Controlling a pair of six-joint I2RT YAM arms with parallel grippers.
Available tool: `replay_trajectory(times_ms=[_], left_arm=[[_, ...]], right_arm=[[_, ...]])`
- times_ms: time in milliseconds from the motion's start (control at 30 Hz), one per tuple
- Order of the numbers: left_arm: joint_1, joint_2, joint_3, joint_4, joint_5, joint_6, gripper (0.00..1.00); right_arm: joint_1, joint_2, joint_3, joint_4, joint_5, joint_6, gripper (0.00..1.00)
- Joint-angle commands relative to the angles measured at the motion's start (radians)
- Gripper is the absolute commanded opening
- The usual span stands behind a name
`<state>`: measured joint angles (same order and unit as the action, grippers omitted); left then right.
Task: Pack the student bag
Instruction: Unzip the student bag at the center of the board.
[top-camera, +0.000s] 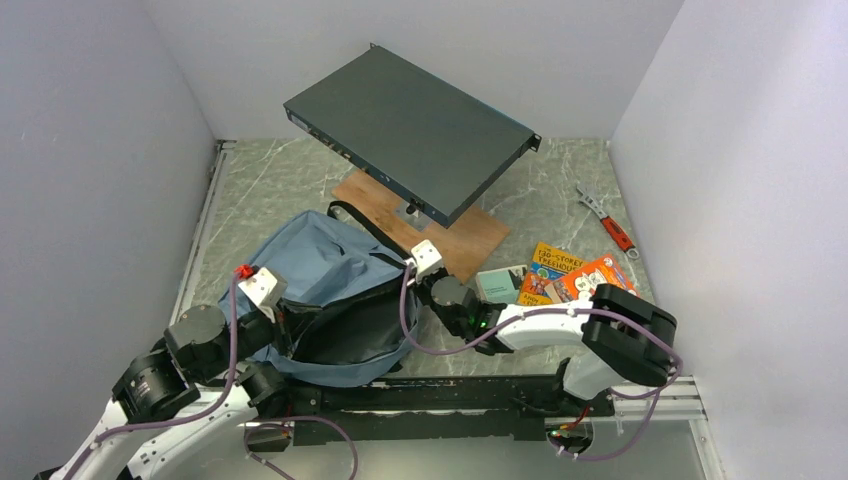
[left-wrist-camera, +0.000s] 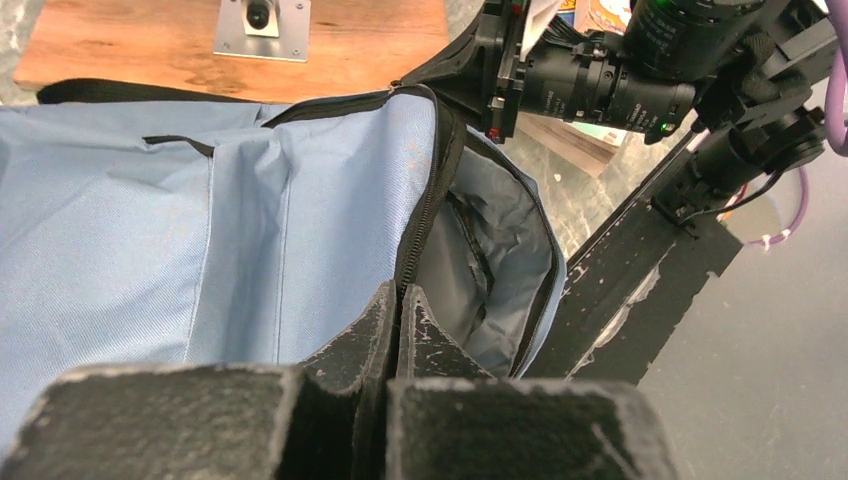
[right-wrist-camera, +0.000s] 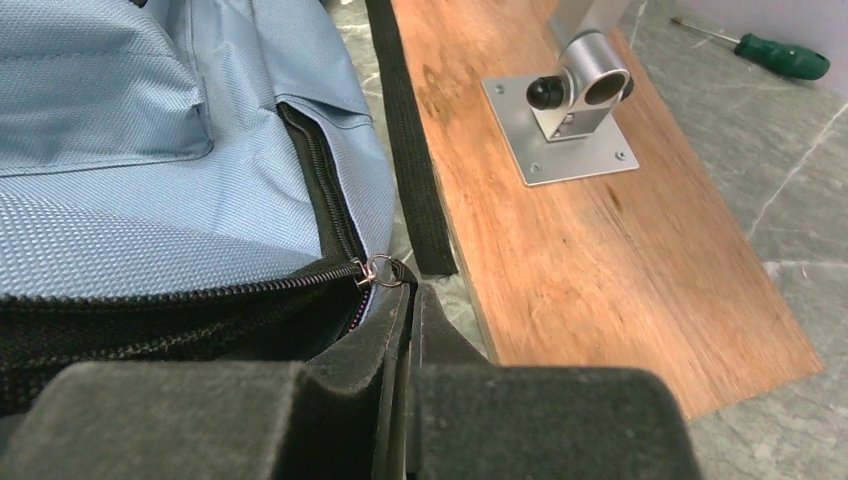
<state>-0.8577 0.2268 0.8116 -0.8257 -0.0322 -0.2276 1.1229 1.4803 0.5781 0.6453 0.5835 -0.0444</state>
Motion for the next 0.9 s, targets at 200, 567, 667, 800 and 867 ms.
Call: replay_trajectory(times_ms=[200,567,667,800,867], left_arm=[[0.001,0.146,-0.075,0.190,0.081,-0.195,0.83],[-0.137,0.520,-0.068,0.532,0.047,-0.229,1.00],[-0.237,0.623,-0.014,0.522,-0.063,-0.193,1.00],[-0.323,0.753,0.043,0.468,-0.165,-0.190,0.98],[-0.338,0.795,0.051,0.452,-0.197,-0.196,0.93]], right_arm=[[-0.051,-0.249,-0.128,-0.054,-0.214,0.101,0.00],[-0.029,-0.365,-0.174,-0.101,-0.330,0.192,0.00],[-0.022,-0.378,-0.175,-0.109,-0.331,0.203,0.00],[-0.019,-0.410,-0.192,-0.101,-0.327,0.212,0.00],[-0.017,-0.424,-0.201,-0.100,-0.318,0.214,0.00]])
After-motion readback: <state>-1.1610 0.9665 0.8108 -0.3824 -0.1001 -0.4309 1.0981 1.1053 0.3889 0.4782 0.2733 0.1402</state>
